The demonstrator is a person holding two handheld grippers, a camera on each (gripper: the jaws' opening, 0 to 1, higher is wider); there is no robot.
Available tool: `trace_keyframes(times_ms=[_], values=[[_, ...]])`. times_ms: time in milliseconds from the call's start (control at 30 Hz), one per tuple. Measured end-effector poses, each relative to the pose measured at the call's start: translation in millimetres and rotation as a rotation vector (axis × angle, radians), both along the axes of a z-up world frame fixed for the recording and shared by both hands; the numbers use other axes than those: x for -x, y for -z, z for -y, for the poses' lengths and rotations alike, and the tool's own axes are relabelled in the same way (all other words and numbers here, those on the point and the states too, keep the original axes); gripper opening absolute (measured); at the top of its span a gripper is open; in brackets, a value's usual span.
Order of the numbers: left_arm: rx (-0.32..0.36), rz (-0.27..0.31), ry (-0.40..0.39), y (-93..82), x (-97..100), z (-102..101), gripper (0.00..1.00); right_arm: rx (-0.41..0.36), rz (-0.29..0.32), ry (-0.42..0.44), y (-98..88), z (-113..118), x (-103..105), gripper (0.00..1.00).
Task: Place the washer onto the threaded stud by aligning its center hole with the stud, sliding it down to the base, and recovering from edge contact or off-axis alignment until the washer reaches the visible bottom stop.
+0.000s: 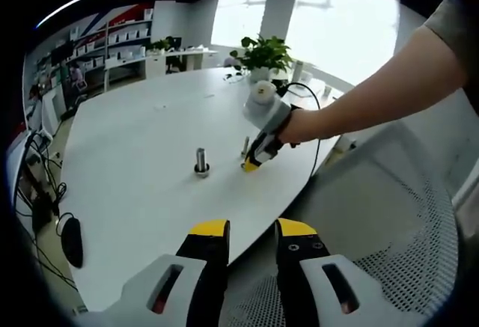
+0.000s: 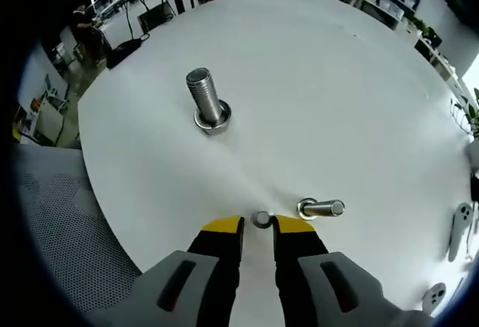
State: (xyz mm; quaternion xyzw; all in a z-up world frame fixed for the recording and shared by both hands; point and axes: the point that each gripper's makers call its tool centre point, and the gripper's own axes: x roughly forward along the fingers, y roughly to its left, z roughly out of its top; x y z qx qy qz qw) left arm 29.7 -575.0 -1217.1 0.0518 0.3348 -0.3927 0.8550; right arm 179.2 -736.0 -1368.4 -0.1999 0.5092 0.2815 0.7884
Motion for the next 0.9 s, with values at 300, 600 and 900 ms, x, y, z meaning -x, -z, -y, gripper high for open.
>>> trace_keyframes(times_ms=[300,600,900], values=[[0.004,0.002,0.002,-0.9,0.1,1,0.22,0.008,-0.019,0.006,5.4,9,11,0.14],[0.004,0.002,0.003,-0.9,0.4,1,0.22,-0.006,-0.006,0.024,2.7,5,0,0.19],[0.002,-0.002,0.005,0.0,0.7,1,0.22,-0.025,0.018,0.037,3.1,-3,-9,0.18]])
